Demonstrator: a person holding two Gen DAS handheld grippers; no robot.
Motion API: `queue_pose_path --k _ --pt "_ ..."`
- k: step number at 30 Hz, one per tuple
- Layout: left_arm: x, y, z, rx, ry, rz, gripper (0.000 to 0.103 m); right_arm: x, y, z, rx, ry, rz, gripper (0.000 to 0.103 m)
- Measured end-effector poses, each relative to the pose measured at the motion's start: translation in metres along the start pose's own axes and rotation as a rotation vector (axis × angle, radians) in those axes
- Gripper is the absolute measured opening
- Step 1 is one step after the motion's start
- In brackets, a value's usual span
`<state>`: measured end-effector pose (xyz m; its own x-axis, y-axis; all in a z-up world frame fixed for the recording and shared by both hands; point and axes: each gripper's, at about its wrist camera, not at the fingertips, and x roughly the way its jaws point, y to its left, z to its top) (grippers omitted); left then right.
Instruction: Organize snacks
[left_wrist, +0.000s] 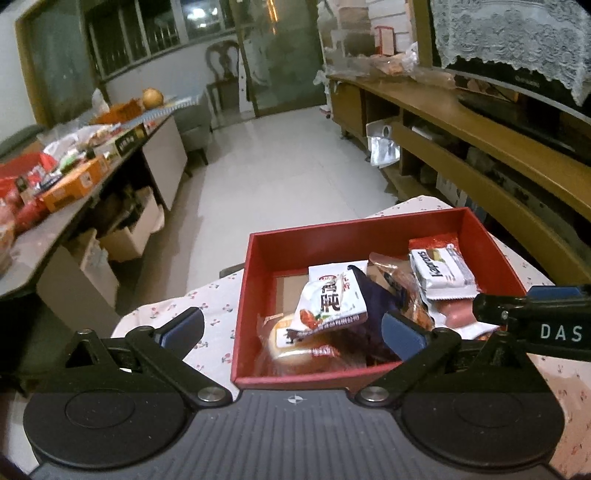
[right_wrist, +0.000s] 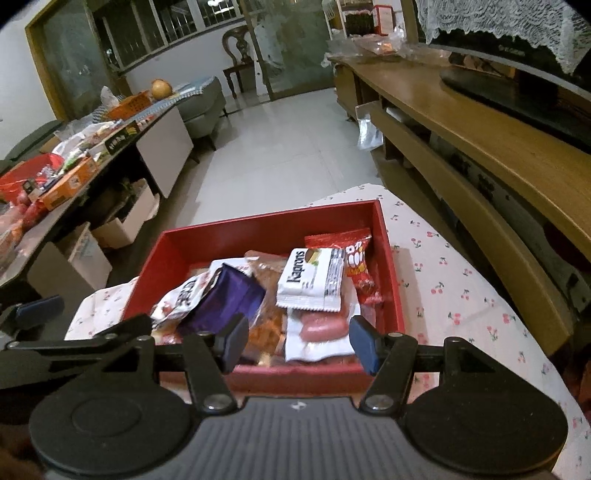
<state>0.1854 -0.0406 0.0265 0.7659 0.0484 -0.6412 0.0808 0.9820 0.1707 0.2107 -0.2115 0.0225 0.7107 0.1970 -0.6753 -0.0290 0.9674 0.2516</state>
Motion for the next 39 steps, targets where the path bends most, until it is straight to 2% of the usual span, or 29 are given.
queue_pose_path --k 4,9,17,39 --pt "-0.012 0.006 -0.010 -0.041 -0.003 -0.046 0.103 -0.019 0.001 -0.013 0.004 -0.016 -0.004 0.070" --pt "-0.021 0.006 -0.023 -0.052 0.019 -0.066 0.103 -0.034 0.000 -0.035 0.005 0.006 -0.007 0.070" --pt "-0.031 0.001 -0.045 -0.036 0.054 -0.070 0.103 -0.050 0.001 -0.060 0.004 0.023 -0.002 0.070" --pt "-0.053 -0.004 -0.081 -0.016 0.110 -0.095 0.103 -0.072 0.004 -0.099 -0.006 0.046 -0.028 0.070"
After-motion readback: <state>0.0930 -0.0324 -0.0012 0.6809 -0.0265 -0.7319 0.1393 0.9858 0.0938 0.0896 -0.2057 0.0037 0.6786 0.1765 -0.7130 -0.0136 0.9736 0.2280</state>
